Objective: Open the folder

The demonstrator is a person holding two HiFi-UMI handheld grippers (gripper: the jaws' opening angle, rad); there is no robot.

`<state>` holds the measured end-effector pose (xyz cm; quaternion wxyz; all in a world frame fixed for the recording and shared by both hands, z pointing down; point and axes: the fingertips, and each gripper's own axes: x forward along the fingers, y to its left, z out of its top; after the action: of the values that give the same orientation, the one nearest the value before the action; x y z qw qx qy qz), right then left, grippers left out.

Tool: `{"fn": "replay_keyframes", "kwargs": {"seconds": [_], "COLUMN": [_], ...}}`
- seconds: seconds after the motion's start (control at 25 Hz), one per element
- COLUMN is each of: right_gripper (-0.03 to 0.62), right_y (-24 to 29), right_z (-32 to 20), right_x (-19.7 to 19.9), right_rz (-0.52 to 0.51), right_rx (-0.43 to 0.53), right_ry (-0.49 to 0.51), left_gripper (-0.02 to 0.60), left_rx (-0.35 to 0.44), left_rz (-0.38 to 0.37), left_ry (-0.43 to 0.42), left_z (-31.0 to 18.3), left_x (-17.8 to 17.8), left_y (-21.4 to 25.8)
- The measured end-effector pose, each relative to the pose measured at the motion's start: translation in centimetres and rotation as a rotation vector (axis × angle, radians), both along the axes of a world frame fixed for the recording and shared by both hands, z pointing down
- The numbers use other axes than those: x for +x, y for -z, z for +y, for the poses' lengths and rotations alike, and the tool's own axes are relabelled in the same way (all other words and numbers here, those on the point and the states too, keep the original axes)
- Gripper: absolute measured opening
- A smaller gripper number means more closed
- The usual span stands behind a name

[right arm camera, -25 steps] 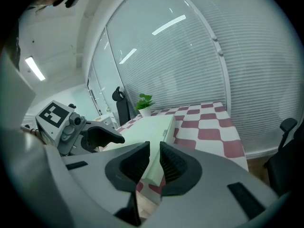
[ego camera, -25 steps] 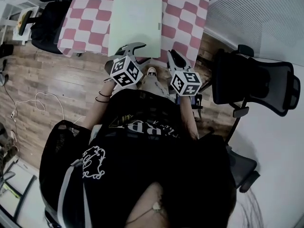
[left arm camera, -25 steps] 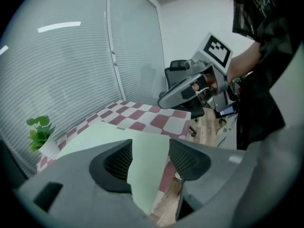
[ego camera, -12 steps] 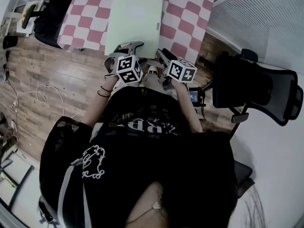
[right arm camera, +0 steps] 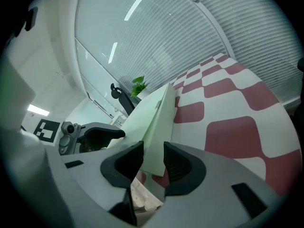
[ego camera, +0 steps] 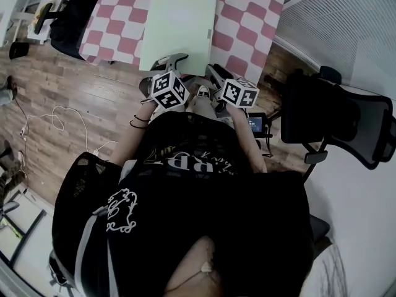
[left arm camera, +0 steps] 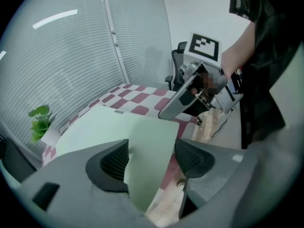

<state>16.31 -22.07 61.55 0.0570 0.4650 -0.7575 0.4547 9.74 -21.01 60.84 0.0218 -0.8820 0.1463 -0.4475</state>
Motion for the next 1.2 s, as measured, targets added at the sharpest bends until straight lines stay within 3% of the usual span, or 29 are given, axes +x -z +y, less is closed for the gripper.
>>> {"fn": "replay_keyframes", "kwargs": {"seconds": [0.12,0.2,0.32,0.48,0.72,0.88,1.04,1.2], "right_gripper": [0.115,0.115,0.115,0.114,0.112,0.112,0.107,0.101], "right_y": [0.1,0.2,0.3,0.4,0.6,0.7,0.7,0.8], "right_z": [-0.1,-0.1,-0.1,-0.1,0.0,0.0,0.0,0.1], "right_x": [0.0,-0.1,-0.2,-0.4,-0.5,-0.5,-0.5,-0.7], "right_rz": [0.029,0.059,0.092,0.144,0.182,0.191,0.211,0.221], "right_rx": [0.023,0.038,0.053,0.076,0.084,0.085,0.091,0.095], "right_ry": [0.022,0.039,0.055,0.082,0.093,0.078,0.072,0.070], "left_gripper": [0.255,0.167,0.102,0.073,0.055,0.046,0.043,0.043], "left_rx": [-0.012,0.013,0.055,0.007,-0.165,-0.176,-0.167,-0.142], "left_rz": [0.040,0.030,0.011,0.093,0.303,0.379,0.393,0.459], "left_ry": [-0.017,-0.066,-0.106,-0.054,0.113,0.174,0.182,0.197], "left_z": [0.6,1.4,2.0,1.9,0.9,0.2,0.2,-0.2], "left_x": [0.2,0.5,0.7,0.6,-0.1,-0.6,-0.7,-1.0], "left_y": [0.6,0.9,1.3,2.3,4.4,5.9,6.3,8.1]}}
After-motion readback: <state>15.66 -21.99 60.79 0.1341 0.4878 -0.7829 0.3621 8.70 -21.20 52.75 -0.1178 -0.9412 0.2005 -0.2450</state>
